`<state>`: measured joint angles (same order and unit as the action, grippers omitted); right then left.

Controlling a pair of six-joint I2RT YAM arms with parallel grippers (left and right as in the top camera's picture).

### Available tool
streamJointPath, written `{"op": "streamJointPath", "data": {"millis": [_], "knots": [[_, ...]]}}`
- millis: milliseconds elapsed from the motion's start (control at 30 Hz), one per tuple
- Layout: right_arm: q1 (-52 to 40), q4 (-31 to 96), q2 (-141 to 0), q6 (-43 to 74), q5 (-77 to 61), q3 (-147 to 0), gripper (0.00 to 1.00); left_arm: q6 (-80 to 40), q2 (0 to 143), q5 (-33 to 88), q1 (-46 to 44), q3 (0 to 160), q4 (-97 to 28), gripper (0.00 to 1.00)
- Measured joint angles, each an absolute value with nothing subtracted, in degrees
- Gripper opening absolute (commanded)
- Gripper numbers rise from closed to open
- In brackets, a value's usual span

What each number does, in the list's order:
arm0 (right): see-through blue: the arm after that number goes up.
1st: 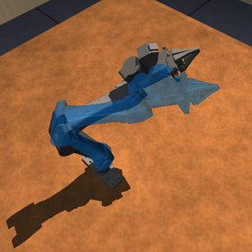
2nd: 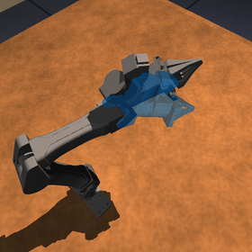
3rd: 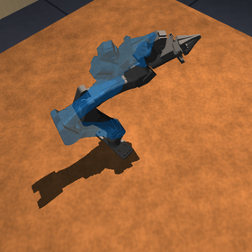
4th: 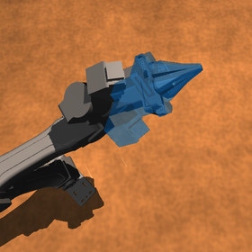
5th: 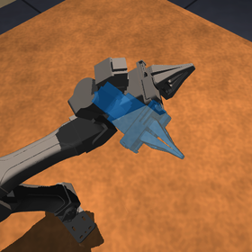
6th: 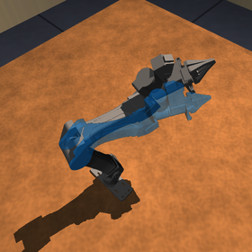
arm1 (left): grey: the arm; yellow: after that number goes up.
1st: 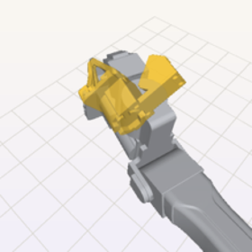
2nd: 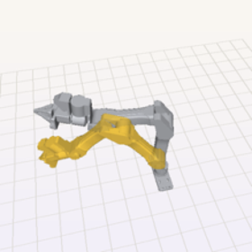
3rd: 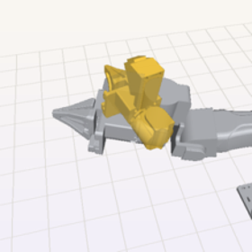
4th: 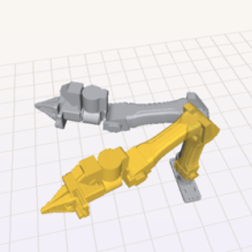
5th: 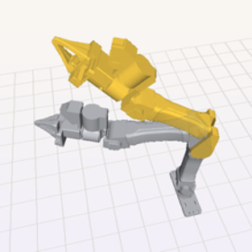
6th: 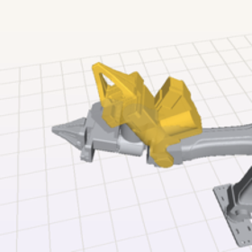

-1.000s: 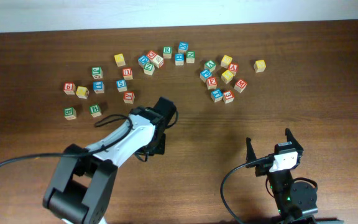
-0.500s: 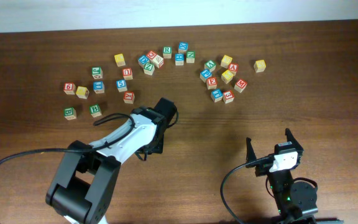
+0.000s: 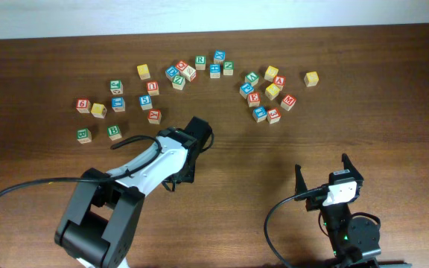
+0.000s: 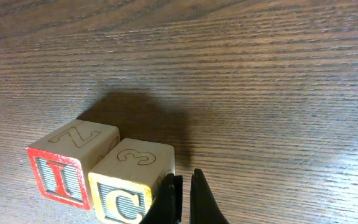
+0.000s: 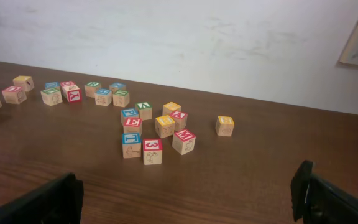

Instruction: Spell out ICRA

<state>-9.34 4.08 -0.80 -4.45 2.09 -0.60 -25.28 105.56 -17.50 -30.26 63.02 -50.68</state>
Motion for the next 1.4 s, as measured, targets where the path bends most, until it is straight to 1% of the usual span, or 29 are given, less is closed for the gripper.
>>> {"op": "streamJointPath", "data": {"millis": [1133,1400], "knots": [[-9.34,4.1,-0.8,-4.45,2.09,-0.6,0.98,-24.62,105.56,-17.89,-30.26,63.02,-50.7,0.0],[-9.34,4.08,-0.8,-4.45,2.09,-0.6,0.98,-24.53,105.56,-16.14,-30.26,63.02,-50.78,0.0]]}}
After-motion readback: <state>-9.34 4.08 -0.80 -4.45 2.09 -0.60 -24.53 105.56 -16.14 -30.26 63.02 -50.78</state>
